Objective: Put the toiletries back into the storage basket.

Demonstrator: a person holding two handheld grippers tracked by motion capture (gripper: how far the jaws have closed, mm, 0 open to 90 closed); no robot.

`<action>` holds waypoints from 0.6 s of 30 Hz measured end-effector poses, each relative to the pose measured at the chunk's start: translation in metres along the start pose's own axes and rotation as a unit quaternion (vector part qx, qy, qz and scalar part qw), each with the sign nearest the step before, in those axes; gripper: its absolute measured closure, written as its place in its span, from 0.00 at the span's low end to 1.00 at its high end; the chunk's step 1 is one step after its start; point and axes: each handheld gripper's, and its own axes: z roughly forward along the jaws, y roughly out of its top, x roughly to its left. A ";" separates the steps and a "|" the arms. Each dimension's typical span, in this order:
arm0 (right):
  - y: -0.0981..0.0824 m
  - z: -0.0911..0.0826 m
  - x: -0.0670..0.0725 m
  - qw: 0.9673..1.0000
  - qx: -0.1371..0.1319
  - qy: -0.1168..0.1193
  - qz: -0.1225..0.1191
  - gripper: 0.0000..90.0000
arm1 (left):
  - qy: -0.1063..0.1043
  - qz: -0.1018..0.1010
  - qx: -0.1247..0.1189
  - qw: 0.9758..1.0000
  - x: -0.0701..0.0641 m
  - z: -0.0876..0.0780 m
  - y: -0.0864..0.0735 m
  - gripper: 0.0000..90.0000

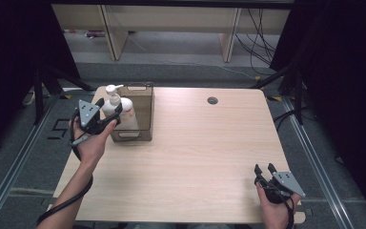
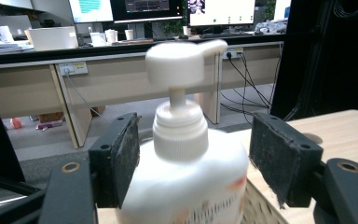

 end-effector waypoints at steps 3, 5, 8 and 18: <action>0.000 0.000 -0.001 1.000 -0.003 0.001 -0.004 0.54 | -0.003 0.000 -0.002 1.000 -0.001 -0.009 -0.007 0.37; 0.000 0.000 0.000 1.000 -0.002 0.002 -0.003 0.54 | -0.005 0.000 -0.003 1.000 -0.001 -0.012 -0.009 0.37; 0.000 0.000 0.000 1.000 -0.002 0.002 -0.003 0.54 | -0.008 -0.005 0.001 1.000 0.000 -0.021 -0.021 0.36; 0.000 0.000 0.000 1.000 -0.002 0.004 -0.003 0.53 | -0.018 0.006 0.024 1.000 -0.004 -0.039 -0.064 0.38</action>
